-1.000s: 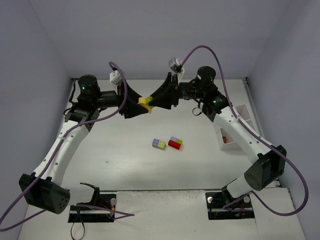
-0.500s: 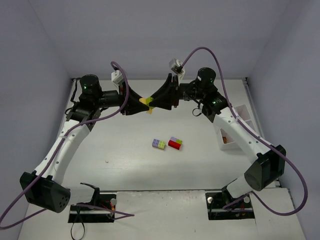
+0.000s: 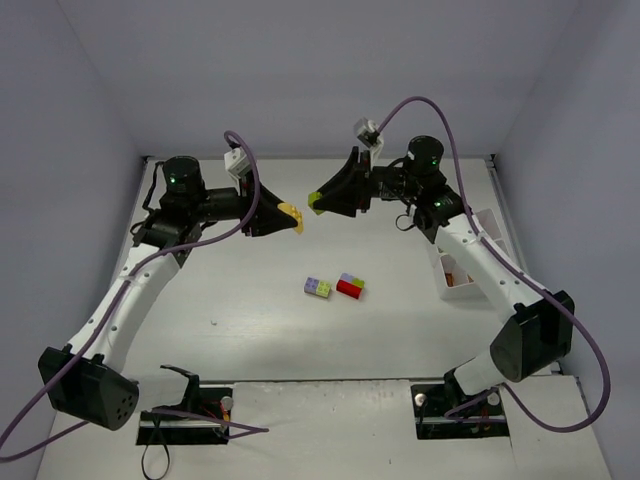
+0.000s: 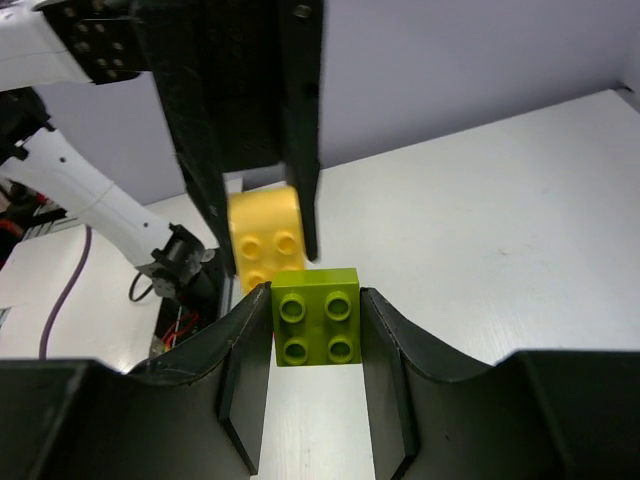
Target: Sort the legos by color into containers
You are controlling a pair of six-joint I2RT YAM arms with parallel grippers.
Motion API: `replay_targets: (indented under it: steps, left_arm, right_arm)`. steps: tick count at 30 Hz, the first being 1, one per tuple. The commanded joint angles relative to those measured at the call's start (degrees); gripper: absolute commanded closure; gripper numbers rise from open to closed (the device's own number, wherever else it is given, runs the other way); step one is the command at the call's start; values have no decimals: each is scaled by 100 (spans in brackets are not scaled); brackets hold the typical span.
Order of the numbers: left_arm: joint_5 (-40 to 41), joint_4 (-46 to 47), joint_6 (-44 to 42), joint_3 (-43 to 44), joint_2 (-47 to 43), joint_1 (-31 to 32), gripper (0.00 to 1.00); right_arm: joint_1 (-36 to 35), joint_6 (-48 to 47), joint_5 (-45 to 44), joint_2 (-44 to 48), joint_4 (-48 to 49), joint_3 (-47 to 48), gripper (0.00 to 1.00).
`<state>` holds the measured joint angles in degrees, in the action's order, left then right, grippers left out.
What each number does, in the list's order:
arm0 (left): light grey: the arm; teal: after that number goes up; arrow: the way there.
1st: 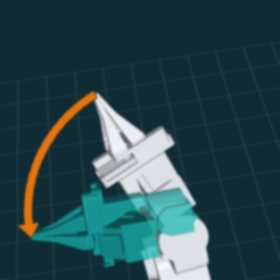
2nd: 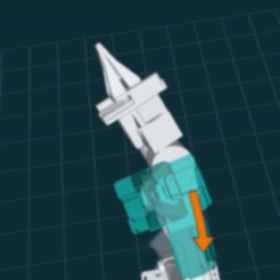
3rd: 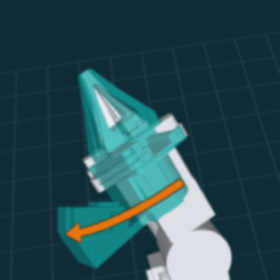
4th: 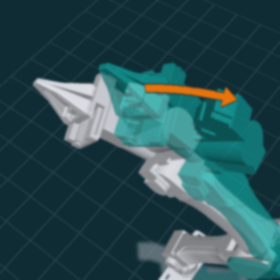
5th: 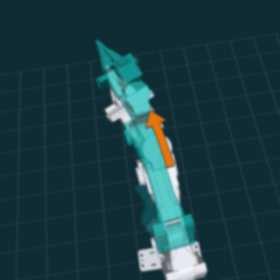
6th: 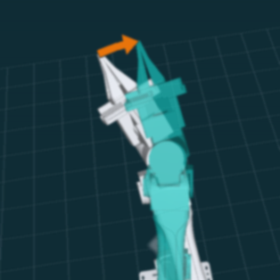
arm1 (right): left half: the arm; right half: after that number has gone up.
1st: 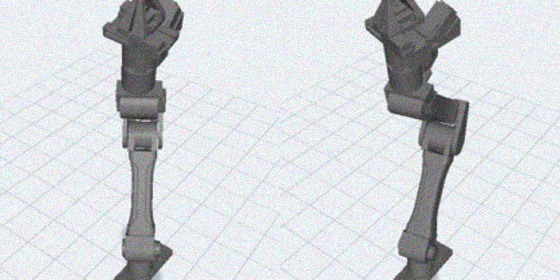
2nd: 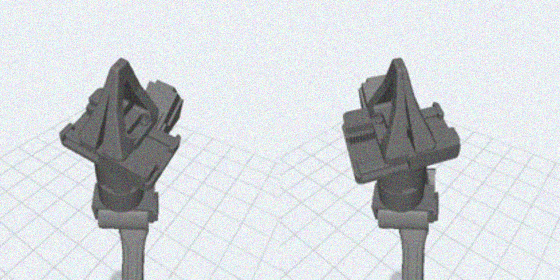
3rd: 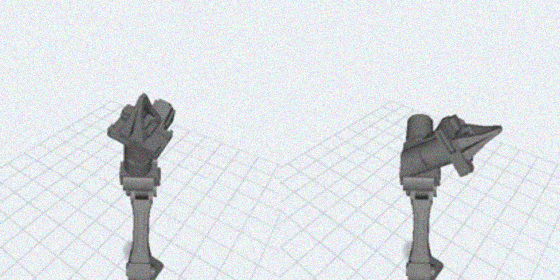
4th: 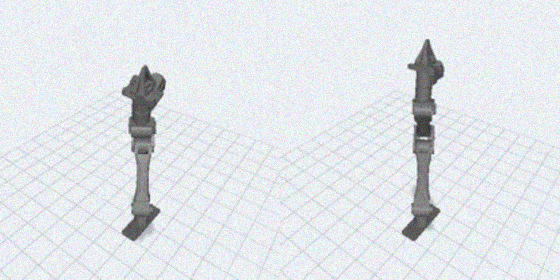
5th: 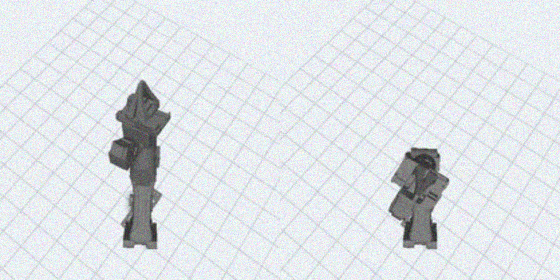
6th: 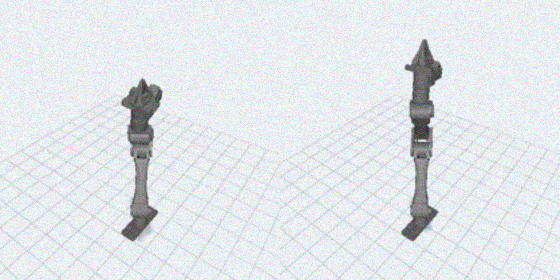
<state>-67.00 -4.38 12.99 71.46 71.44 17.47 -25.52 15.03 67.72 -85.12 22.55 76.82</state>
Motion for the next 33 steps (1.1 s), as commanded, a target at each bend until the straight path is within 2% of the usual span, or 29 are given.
replay_targets:
  steps: [1,5,9,13,21,27,33]
  left_arm:
    - [-102,157,-236,105,-306,-42,98]
    - [-41,25,-306,61,-332,-42,98]
    - [55,-54,-306,-1,-341,-42,98]
    - [397,-273,-341,-44,-350,-42,98]
    - [1004,-1046,-315,-123,-517,-34,98]
    - [1462,-1153,-341,-264,-719,-34,98]
    - [2173,-855,-394,-238,-447,-34,98]
  right_arm:
    - [389,-44,13,417,251,-53,100]
    - [846,-219,39,584,-82,-228,100]
    - [1513,-561,-294,917,-592,-535,100]
    - [2058,-1071,-1478,1190,-1461,-694,100]
    - [2411,-1362,-3833,1770,-1973,-1396,100]
    - [2525,-1397,-4548,1991,-2070,-1661,100]
    - [2525,-1441,-4952,2140,-2105,-1854,100]
